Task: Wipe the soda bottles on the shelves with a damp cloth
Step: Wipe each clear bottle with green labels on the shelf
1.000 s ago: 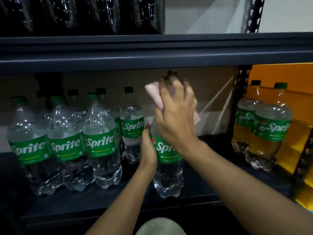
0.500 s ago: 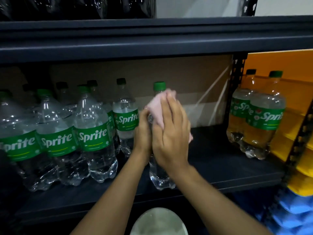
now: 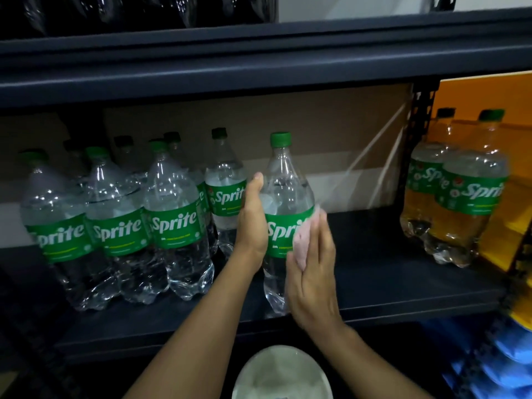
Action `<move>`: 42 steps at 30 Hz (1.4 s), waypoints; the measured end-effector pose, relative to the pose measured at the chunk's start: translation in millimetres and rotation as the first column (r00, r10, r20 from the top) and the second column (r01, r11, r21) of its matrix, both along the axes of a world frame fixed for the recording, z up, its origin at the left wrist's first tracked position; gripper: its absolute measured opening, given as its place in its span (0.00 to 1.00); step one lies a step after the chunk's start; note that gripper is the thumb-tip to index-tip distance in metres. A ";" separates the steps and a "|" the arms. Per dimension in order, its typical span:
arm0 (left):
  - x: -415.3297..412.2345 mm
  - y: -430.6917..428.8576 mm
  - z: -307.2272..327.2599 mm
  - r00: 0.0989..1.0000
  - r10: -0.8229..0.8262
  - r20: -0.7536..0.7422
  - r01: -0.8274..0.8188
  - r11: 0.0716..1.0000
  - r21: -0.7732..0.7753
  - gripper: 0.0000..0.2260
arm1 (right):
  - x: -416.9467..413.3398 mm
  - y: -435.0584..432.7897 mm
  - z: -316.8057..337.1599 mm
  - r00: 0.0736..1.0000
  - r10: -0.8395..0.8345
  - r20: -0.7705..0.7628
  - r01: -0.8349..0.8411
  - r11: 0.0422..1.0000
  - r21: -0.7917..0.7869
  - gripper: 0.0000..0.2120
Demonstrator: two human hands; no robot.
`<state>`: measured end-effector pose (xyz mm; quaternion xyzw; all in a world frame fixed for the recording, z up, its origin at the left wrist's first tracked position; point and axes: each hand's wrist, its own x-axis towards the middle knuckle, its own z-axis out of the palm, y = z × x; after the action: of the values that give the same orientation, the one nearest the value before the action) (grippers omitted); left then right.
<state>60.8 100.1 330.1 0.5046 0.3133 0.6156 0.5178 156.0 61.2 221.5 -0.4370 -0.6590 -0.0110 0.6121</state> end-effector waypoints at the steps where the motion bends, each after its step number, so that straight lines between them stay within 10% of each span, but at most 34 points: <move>1: -1.2 -0.4 0.8 1.000 0.003 -0.025 -0.002 1.000 0.026 0.34 | 0.6 4.9 22.6 1.000 0.004 -0.003 -0.004 0.999 0.041 0.32; 10: -11.2 -15.3 7.9 0.986 -0.057 -0.155 0.051 0.998 -0.039 0.26 | -0.7 21.3 150.6 0.991 -0.020 -0.133 0.023 0.999 0.026 0.21; 22: -4.3 -19.5 -4.2 0.971 0.049 -0.233 -0.053 0.999 -0.012 0.25 | -19.7 -10.9 -0.4 0.968 -0.001 -0.249 -0.008 0.999 -0.035 0.31; 26: -3.0 -23.3 -1.9 0.979 0.109 -0.173 -0.121 0.991 -0.062 0.45 | -15.2 -22.1 -35.3 0.975 -0.005 -0.221 -0.033 0.985 -0.168 0.33; 42: -14.1 -30.2 9.4 0.971 0.020 -0.239 -0.027 0.999 -0.028 0.30 | -4.3 20.6 131.9 0.969 0.046 -0.242 -0.086 0.984 -0.154 0.19</move>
<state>46.7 69.9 339.5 0.5631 0.3888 0.5515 0.4770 151.7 81.9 353.4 -0.4615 -0.5938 0.1158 0.6489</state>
